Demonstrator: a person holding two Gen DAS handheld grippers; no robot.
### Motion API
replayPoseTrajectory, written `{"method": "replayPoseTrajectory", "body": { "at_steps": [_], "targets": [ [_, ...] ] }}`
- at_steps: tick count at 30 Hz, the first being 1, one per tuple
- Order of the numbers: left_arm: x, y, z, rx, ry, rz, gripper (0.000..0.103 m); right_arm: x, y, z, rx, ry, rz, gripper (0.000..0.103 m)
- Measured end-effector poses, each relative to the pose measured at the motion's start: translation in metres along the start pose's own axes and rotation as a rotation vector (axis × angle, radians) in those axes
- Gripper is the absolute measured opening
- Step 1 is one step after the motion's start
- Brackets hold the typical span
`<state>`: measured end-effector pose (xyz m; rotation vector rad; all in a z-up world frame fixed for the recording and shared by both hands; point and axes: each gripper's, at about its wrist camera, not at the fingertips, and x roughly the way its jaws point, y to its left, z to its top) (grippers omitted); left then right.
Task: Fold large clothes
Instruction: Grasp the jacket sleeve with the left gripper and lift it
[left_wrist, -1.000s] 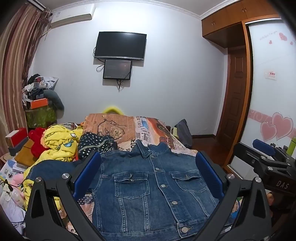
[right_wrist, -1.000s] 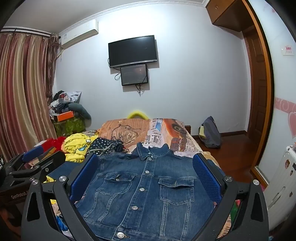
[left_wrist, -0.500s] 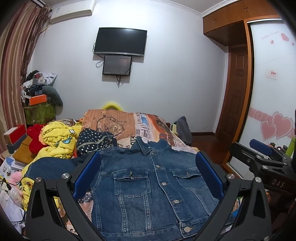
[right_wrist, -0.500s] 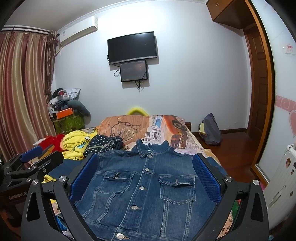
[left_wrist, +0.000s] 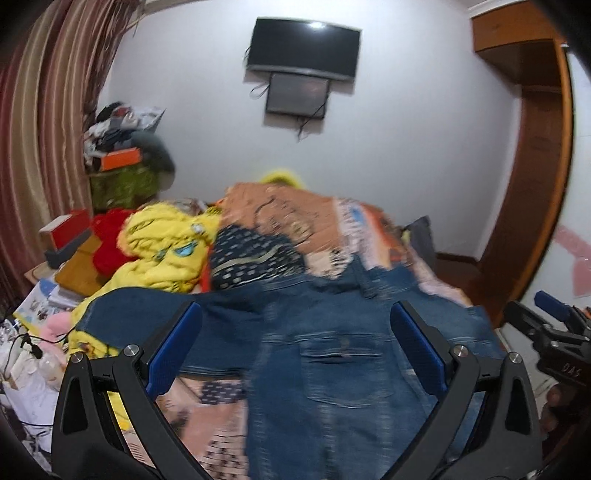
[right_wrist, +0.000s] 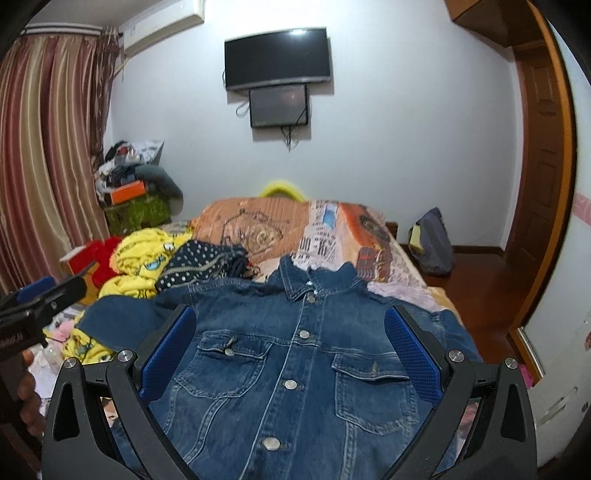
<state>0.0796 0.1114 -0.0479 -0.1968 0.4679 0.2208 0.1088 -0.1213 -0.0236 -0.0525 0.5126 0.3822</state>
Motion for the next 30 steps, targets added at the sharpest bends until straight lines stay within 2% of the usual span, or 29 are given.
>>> {"method": "replayPoseTrajectory", "body": {
  "at_steps": [6,12,18,22,30],
  "targets": [
    [0.049,0.067,0.004,-0.05,0.087,0.073,0.103,0.06,0.003,-0.001,-0.014,0.128,0.048,0.101],
    [0.097,0.13,-0.011,-0.093,0.209,0.08,0.103,0.128,0.004,-0.005,-0.068,0.296,0.053,0.101],
    [0.14,0.205,-0.05,-0.303,0.377,0.06,0.102,0.175,-0.006,-0.007,-0.015,0.416,0.062,0.101],
    [0.159,0.243,-0.081,-0.416,0.466,0.094,0.102,0.193,-0.008,-0.015,-0.001,0.479,0.031,0.101],
    [0.188,0.288,-0.124,-0.617,0.562,0.038,0.088,0.211,-0.006,-0.025,-0.024,0.544,0.03,0.101]
  ]
}}
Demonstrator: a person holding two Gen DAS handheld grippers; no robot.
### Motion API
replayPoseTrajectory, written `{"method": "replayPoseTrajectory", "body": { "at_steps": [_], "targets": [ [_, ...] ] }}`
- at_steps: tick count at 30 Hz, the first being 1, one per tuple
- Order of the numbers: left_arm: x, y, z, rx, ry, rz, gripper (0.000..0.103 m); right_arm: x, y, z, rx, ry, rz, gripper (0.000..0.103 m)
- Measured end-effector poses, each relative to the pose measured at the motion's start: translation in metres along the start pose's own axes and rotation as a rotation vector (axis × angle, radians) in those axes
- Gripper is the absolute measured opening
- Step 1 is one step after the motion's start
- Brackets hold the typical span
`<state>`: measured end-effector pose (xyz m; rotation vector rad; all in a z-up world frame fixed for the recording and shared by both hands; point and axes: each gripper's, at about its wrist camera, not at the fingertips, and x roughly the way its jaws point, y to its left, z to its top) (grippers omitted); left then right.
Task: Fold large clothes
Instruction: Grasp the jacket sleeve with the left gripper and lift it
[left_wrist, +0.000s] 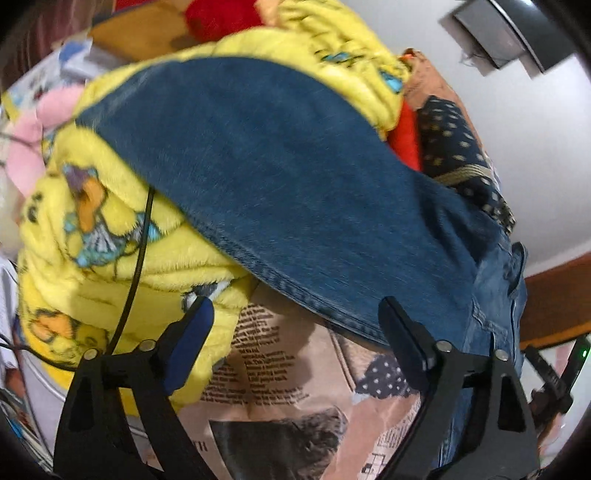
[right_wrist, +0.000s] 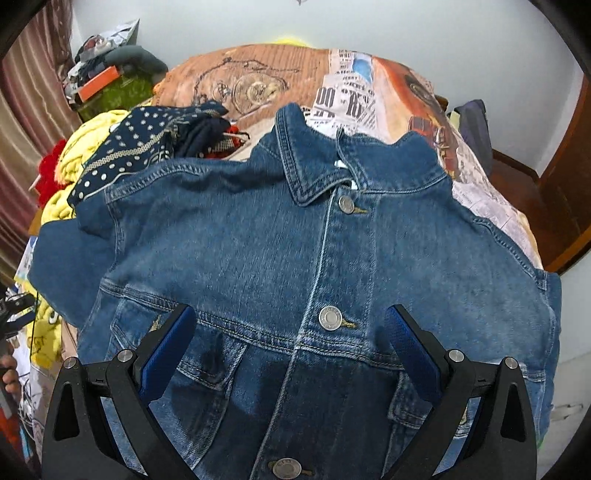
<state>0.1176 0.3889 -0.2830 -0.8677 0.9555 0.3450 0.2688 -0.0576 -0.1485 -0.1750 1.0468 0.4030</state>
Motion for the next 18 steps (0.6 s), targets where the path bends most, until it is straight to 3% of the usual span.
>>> {"method": "replayPoseTrajectory", "body": {
  "at_steps": [4,8,10,13,16,18],
  "targets": [
    [0.022,0.009,0.011,-0.056,0.031,-0.056,0.081,0.0,-0.003,0.002,0.008,-0.001,-0.006,0.101],
    [0.034,0.006,0.022,-0.049,0.033,-0.026,0.075,-0.004,-0.004,0.001,0.028,-0.004,0.003,0.101],
    [0.037,-0.001,0.026,-0.005,0.004,0.028,0.072,-0.006,-0.002,0.0,0.031,-0.005,0.014,0.101],
    [0.04,-0.011,0.032,0.041,-0.028,0.135,0.054,-0.011,0.004,-0.001,0.01,-0.008,0.017,0.101],
    [0.032,-0.016,0.035,0.053,-0.079,0.193,0.036,-0.015,0.008,-0.001,-0.012,-0.013,0.017,0.101],
    [0.024,-0.024,0.035,0.074,-0.112,0.241,0.03,-0.017,0.009,-0.002,-0.021,-0.017,0.016,0.101]
  ]
}}
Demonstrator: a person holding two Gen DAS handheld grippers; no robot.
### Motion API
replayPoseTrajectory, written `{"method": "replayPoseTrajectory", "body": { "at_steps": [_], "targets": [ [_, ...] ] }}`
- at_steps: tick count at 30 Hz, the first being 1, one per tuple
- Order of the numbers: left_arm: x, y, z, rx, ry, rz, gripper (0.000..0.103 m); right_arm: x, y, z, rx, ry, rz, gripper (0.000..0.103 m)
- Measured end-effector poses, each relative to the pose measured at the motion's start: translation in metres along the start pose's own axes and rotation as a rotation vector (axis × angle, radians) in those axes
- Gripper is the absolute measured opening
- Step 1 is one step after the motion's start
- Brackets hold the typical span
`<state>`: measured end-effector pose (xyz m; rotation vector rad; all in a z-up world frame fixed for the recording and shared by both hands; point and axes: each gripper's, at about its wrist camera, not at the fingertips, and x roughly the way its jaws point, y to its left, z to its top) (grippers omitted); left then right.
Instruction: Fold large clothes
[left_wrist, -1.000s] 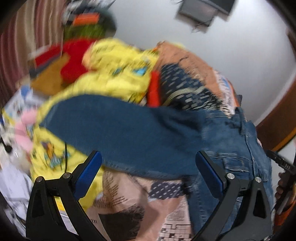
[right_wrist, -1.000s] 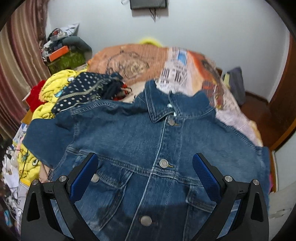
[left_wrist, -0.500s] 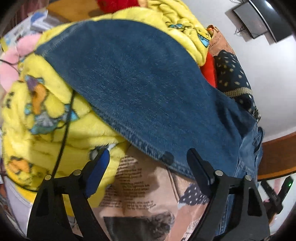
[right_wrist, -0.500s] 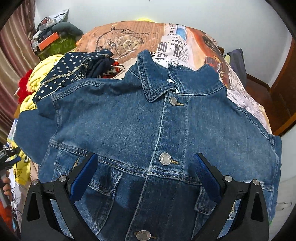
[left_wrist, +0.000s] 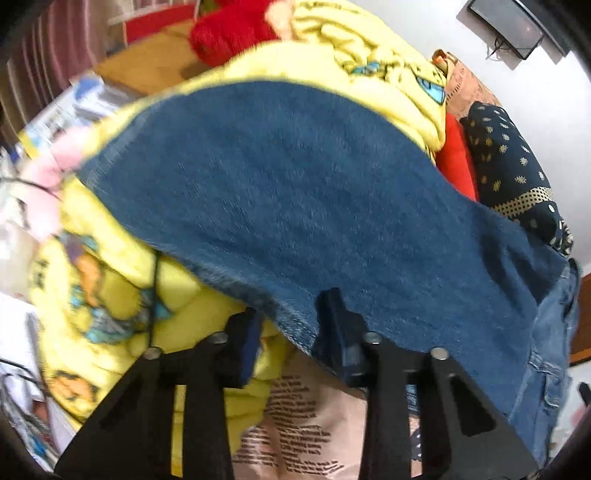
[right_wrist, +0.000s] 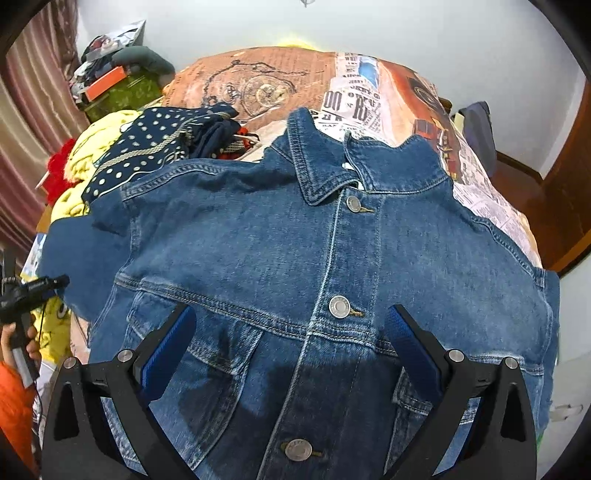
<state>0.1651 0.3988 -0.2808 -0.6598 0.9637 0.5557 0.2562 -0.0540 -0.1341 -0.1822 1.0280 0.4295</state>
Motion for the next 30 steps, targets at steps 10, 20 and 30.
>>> {"method": "replayPoseTrajectory", "body": {
  "at_steps": [10,20,30],
  "targets": [
    [-0.097,-0.054,0.022,0.107,-0.279,0.043,0.011,-0.017,-0.013,-0.002,0.021,-0.036,0.012,0.101],
    [-0.209,-0.196,0.008,0.341,-0.534,-0.156,0.006,-0.044,-0.046,-0.003,0.05,-0.098,-0.002,0.101],
    [-0.197,-0.329,-0.066,0.636,-0.404,-0.367,0.005,-0.067,-0.081,-0.016,0.099,-0.135,-0.03,0.101]
  ]
}}
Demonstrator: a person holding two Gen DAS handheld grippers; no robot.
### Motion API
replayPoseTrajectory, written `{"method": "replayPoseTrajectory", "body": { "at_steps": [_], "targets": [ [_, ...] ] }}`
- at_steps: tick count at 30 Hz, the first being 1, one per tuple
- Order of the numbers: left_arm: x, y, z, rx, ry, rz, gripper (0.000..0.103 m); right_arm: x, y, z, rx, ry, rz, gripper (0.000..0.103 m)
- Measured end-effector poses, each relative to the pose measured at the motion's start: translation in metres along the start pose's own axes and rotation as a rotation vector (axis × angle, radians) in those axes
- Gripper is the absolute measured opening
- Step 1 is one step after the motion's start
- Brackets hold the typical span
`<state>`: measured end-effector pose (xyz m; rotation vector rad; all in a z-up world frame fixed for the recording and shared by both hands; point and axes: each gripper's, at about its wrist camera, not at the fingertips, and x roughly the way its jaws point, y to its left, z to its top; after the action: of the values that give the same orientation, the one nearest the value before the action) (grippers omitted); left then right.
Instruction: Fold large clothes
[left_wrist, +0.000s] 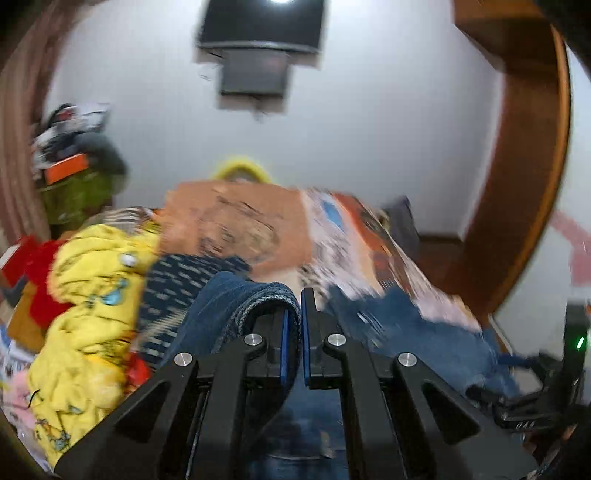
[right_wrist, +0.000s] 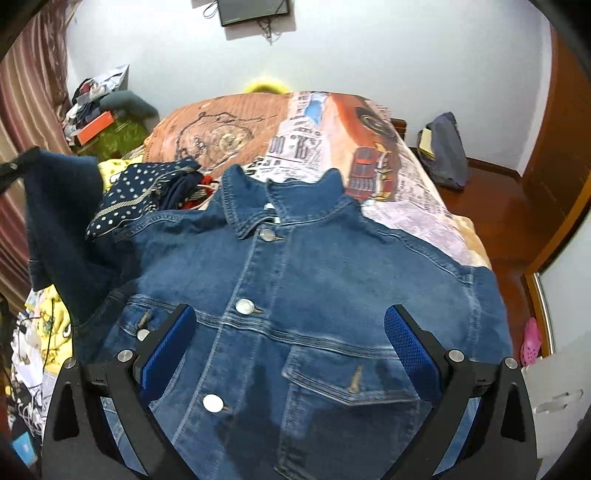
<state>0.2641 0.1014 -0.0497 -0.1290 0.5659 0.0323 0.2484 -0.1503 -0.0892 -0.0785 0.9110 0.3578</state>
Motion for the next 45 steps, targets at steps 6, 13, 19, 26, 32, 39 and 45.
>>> {"method": "replayPoseTrajectory", "body": {
  "at_steps": [6,13,19,26,32,39,45],
  "targets": [
    [0.054,-0.065,-0.051,0.148,0.236,-0.126,0.004,-0.007,-0.018,-0.011,-0.006,0.002,-0.043,0.101],
    [0.09,-0.103,-0.104,0.24,0.472,-0.236,0.005,-0.012,-0.021,-0.019,-0.066,0.007,-0.081,0.101],
    [0.09,-0.103,-0.127,0.25,0.559,-0.251,0.008,-0.017,-0.012,-0.024,-0.132,-0.005,-0.083,0.101],
    [0.05,-0.074,-0.121,0.236,0.508,-0.242,0.042,-0.022,0.011,-0.019,-0.185,-0.023,-0.055,0.101],
    [0.006,-0.018,-0.108,0.213,0.402,-0.128,0.052,-0.024,0.048,-0.012,-0.26,-0.052,-0.01,0.101],
    [-0.021,0.06,-0.113,0.131,0.356,0.023,0.053,-0.001,0.114,-0.014,-0.437,-0.016,0.04,0.101],
    [-0.03,0.112,-0.131,0.04,0.368,0.101,0.053,0.033,0.162,-0.017,-0.524,0.069,0.097,0.101]
  ]
}}
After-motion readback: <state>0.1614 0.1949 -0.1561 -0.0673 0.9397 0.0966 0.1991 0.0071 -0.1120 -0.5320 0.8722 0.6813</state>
